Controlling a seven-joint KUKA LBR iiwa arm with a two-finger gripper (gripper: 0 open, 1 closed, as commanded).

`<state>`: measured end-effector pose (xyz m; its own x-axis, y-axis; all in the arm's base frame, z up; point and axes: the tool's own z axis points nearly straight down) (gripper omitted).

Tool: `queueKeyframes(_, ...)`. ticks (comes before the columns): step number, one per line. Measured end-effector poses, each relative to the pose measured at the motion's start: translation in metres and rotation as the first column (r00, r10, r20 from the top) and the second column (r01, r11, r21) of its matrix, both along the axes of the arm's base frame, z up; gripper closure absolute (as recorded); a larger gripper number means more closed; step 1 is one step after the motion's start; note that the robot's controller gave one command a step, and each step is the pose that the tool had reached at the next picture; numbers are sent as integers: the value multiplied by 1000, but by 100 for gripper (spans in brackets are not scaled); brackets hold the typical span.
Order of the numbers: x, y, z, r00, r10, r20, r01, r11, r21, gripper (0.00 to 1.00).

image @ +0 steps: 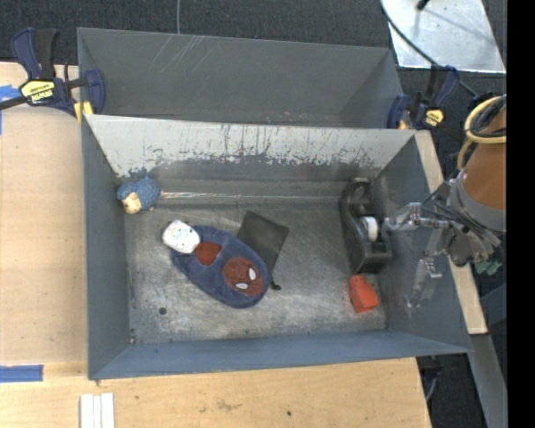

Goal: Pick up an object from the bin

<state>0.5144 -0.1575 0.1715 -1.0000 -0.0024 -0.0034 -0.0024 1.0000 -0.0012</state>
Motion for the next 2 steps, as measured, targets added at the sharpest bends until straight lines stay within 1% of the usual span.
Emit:
queueKeyframes(1, 51, 8, -74, 1000, 5, 16, -5, 1000, -5, 0)
queueKeyframes(2, 56, 9, -72, 999, 7, 37, -7, 1000, -8, 100)
